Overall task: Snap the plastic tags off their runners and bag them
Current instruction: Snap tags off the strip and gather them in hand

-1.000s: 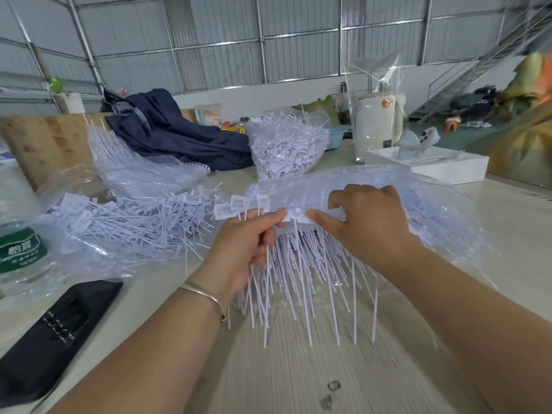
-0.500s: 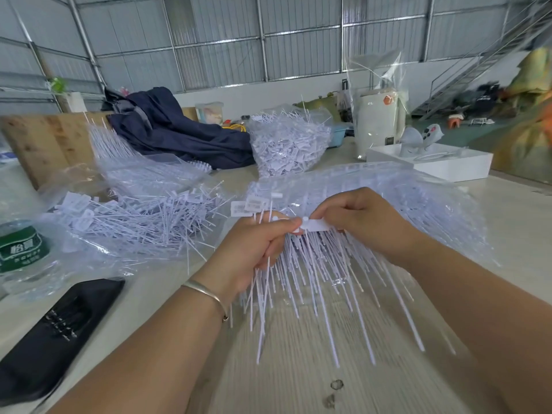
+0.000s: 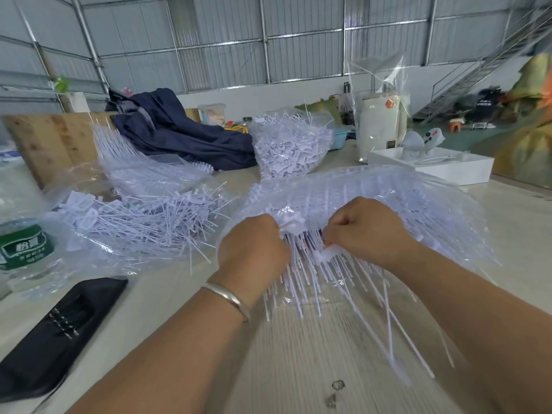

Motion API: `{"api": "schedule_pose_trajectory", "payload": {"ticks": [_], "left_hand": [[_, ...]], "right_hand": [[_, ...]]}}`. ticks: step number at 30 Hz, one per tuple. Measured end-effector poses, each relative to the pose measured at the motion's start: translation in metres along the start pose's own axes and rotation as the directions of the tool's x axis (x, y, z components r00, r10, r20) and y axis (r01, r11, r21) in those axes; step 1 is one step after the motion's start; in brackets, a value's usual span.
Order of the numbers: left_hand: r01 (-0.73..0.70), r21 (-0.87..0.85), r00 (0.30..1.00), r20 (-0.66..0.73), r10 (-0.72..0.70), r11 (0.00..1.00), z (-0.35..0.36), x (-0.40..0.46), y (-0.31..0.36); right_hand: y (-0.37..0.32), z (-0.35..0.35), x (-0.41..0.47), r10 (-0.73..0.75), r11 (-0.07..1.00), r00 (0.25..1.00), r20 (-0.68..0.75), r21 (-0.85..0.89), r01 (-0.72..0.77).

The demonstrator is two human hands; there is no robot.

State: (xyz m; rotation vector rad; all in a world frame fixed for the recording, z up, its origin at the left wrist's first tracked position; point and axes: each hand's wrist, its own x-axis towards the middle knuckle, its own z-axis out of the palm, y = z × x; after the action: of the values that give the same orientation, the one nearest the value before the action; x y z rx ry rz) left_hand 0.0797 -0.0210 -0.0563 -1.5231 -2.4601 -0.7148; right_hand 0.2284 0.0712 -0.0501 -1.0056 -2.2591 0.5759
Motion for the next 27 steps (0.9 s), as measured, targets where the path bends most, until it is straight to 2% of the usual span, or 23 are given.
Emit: {"api": "schedule_pose_trajectory", "payload": {"ticks": [1,3,5,7,10,13,14,17,20,23,27], "left_hand": [[0.031,-0.034,1.000,0.005,-0.030,0.999,-0.001,0.003,-0.006],[0.078,-0.238,0.997,0.046,-0.069,0.968,-0.001,0.006,-0.014],[0.111,-0.451,0.993,0.074,-0.087,0.886,0.001,0.008,-0.014],[0.132,-0.537,0.991,0.093,-0.097,0.833,0.008,0.007,-0.011],[0.144,-0.591,0.990,0.082,-0.118,0.793,0.015,0.007,-0.010],[0.172,-0.600,0.979,0.016,-0.204,0.781,0.015,0.008,-0.011],[0.197,-0.634,0.972,0.029,-0.232,0.748,0.014,0.010,-0.011],[0.300,-0.762,0.954,0.226,-0.200,0.573,0.013,0.009,-0.010],[0.333,-0.805,0.939,0.332,-0.093,0.492,0.013,0.005,-0.009],[0.322,-0.809,0.940,0.334,-0.066,0.492,0.009,0.006,-0.011],[0.319,-0.782,0.933,0.360,-0.030,0.536,0.010,0.005,-0.013]], "right_hand": [[0.001,-0.002,0.001,-0.013,0.999,1.000,-0.028,0.048,0.015],[0.003,-0.004,0.004,-0.053,0.991,0.995,-0.087,0.120,0.063],[0.004,-0.002,0.006,-0.091,0.982,0.989,-0.116,0.153,0.108],[0.006,0.001,0.007,-0.106,0.969,0.990,-0.091,0.216,0.123],[0.010,0.005,0.007,-0.090,0.940,0.995,-0.049,0.325,0.101],[0.011,0.006,0.008,-0.115,0.935,0.992,-0.045,0.332,0.123],[0.012,0.006,0.008,-0.135,0.938,0.990,-0.044,0.315,0.142],[0.014,0.009,0.008,-0.189,0.952,0.982,-0.006,0.242,0.185],[0.016,0.014,0.008,-0.227,0.963,0.974,0.023,0.152,0.221],[0.016,0.014,0.008,-0.270,0.956,0.963,0.006,0.117,0.267],[0.014,0.014,0.006,-0.287,0.925,0.958,-0.002,0.260,0.277]]}}
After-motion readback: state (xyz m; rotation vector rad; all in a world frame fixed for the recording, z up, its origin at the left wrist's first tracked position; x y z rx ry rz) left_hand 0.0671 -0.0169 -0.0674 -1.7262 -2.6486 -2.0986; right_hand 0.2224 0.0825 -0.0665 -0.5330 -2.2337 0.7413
